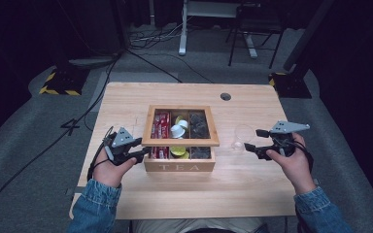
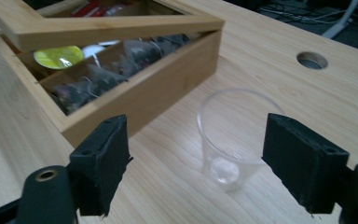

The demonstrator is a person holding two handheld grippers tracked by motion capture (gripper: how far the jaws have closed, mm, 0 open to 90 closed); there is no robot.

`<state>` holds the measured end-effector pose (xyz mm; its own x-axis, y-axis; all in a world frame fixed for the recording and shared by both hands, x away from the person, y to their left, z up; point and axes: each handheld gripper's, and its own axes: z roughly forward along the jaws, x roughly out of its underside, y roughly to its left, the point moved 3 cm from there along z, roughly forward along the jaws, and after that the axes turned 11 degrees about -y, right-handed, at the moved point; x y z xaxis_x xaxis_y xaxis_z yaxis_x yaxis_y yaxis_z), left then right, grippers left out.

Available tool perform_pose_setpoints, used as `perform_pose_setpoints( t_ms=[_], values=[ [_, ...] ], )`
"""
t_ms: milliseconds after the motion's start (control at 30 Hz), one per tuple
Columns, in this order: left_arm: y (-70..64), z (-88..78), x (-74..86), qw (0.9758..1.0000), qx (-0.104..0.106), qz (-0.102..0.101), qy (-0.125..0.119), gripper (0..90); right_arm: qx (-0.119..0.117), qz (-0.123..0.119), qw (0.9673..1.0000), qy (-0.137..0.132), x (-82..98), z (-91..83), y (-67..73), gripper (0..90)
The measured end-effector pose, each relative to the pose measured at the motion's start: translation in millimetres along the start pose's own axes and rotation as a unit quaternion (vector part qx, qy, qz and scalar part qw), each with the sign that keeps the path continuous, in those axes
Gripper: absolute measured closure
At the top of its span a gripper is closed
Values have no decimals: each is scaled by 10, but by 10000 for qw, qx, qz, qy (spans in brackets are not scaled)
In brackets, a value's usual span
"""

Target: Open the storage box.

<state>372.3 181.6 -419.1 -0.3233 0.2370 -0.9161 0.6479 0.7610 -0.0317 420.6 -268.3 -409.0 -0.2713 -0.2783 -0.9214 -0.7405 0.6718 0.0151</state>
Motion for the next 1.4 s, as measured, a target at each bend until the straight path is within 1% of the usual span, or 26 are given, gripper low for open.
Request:
perform_pose_setpoints(
  t_ms=[33,67,233,300,400,600,767,833,867,900,933,1000,1067,1133,1233,1400],
  values=[
    [-1,-1,-5,10000,-4,-31,-18,565,-38,-36,10000,-10,-33,10,33,227],
    [5,-1,-11,10000,3,-2,-44,565,-85,-92,9999,-11,-66,21,69,222],
    [1,-2,-8,10000,-2,-25,-56,561,-306,-349,9989,11,-191,82,245,203],
    [1,-3,-8,10000,-9,7,-52,561,-427,-435,9981,-4,-235,125,329,202],
    [-8,-10,-4,10000,-16,-3,-50,560,-596,-559,9967,0,-281,182,437,202],
    [-17,-16,7,10000,-13,-21,-43,560,-803,-738,9940,50,-314,307,590,202],
    [-19,-23,8,10000,-30,-6,-52,560,-882,-833,9925,139,-297,427,663,211],
    [-18,-30,6,10000,-26,-9,-41,559,-850,-899,9922,178,-287,490,694,233],
    [-16,-34,5,10000,-29,-2,-37,559,-788,-979,9919,182,-287,517,709,244],
    [-14,-38,1,9999,-32,127,-106,543,-735,-1057,9915,178,-286,535,723,245],
    [-23,-43,-6,9998,-16,161,-80,527,-686,-1225,9899,188,-287,560,746,250],
    [-32,-47,-18,9996,-71,264,-69,523,-684,-1364,9881,205,-288,597,780,283],
    [-37,-47,-18,9995,-78,298,-41,521,-604,-1533,9861,200,-295,627,795,318],
    [-38,-47,-15,9996,-72,277,-45,521,-495,-1674,9845,200,-307,650,799,332],
    [-40,-48,-15,9996,-73,277,-53,521,-409,-1742,9837,179,-325,666,800,362],
    [-32,-52,-19,9996,-62,229,-126,521,-415,-1754,9835,158,-345,669,790,363]
  ],
)
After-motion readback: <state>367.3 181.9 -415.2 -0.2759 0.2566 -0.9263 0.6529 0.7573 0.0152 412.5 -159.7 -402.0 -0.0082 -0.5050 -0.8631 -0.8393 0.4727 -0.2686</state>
